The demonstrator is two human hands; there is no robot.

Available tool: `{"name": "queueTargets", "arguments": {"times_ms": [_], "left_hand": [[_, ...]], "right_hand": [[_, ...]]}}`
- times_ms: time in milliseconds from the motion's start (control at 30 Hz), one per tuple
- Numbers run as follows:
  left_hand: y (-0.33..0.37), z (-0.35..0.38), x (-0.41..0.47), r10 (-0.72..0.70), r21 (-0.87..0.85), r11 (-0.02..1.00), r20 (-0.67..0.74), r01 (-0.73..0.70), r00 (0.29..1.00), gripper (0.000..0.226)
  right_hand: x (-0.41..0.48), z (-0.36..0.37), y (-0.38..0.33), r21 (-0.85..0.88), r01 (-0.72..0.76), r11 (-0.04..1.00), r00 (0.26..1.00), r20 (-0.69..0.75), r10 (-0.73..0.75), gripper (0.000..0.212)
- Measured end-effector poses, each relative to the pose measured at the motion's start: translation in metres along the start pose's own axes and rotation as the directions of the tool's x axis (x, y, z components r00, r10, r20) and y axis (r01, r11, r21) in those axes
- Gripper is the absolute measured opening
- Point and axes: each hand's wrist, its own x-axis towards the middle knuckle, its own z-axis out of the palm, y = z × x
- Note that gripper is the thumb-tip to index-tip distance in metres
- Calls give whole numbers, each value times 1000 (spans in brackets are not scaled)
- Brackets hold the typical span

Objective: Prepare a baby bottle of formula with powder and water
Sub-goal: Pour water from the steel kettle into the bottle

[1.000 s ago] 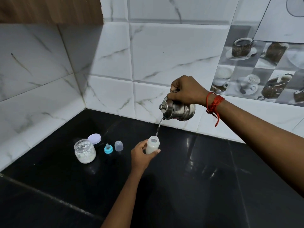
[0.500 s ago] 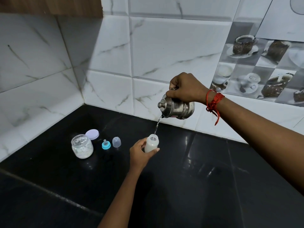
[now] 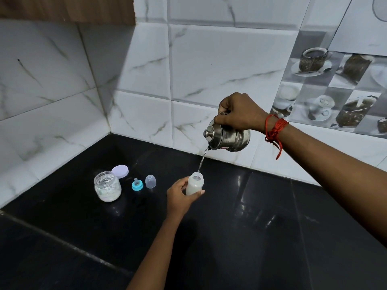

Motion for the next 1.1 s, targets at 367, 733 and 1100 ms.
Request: {"name": "queueTargets", "arguments": {"times_ms": [367,733,1100], "left_hand": [[5,4,0,-10,-1,1000,-2,10,1000,52],[2,7,3,-38,25,999,-8,39,999,55],[8,-2,5,-17,-30,999,26,17,1000,52]], "right_hand": [[3,-1,5,-10,11,1000,1000,-10,-11,23],[3,3,12,0,5,1000,1000,-4,-5,22],[-3,30,13,56,-67,996,998,3,67,24]]}}
